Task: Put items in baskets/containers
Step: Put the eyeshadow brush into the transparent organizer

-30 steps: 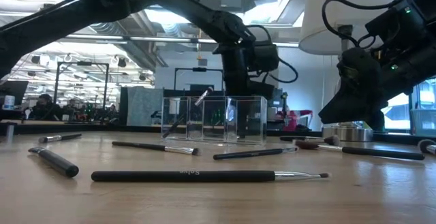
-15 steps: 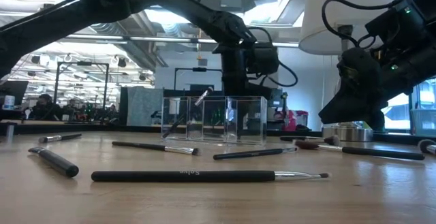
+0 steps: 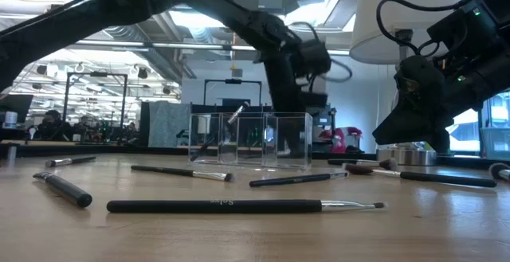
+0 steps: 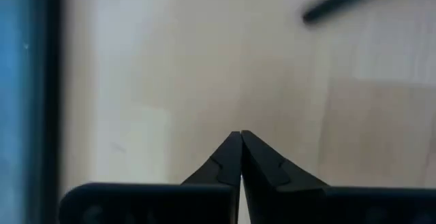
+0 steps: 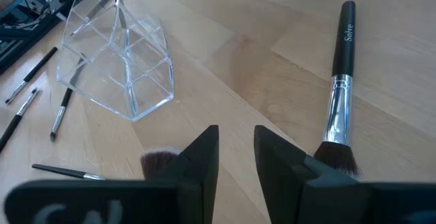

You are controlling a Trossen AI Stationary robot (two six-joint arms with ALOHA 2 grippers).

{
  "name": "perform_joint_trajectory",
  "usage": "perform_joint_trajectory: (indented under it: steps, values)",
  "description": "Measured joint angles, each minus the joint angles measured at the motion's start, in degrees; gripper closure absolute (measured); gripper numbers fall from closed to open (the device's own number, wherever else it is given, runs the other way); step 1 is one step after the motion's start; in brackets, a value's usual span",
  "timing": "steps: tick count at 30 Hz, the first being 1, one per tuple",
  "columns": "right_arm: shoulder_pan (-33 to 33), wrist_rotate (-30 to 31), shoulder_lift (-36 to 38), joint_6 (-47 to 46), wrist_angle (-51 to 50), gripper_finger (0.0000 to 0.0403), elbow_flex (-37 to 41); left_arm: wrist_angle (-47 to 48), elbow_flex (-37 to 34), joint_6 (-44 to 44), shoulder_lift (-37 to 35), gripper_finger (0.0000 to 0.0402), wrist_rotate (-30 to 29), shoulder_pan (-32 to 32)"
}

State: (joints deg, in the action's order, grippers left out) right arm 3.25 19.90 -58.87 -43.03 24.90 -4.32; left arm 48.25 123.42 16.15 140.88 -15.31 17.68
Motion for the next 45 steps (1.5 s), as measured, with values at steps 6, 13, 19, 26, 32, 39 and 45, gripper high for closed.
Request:
perform_joint_trajectory:
  steps: [6, 13, 19, 26, 32, 39, 45]
  values:
    - [0.0, 0.02, 0.0, 0.86, -0.07, 0.0308, 0.0, -0.49, 0.0, -2.24, -4.79, 0.0399, 0.25, -0.03]
    - [0.0, 0.02, 0.0, 1.2, -0.29, 0.0308, 0.0, 1.48, 0.09, -5.12, -11.59, 0.04, 1.21, -0.11]
    - [0.03, -0.03, 0.0, 1.07, -1.03, 0.0308, 0.0, 8.45, -0.03, -11.3, -18.99, 0.04, 9.72, -0.79]
    - [1.86, 0.42, 0.0, -0.11, -2.7, 0.0308, 0.01, 5.08, -11.64, -20.74, -30.23, 0.0399, 11.8, -5.31]
    - [3.39, 3.01, -0.02, -0.17, -2.93, 0.0308, 0.0, -10.35, -30.33, -32.25, -41.44, 0.0399, 7.29, -9.51]
    - [3.39, 3.06, -0.02, -0.54, -2.41, 0.0308, 0.0, -22.41, -49.48, -43.95, -51.68, 0.0399, 4.59, -9.85]
    - [3.39, 3.06, -0.02, -1.88, -2.05, 0.0308, 0.0, -26.39, -58.27, -50.02, -54.78, 0.0398, 3.91, -8.61]
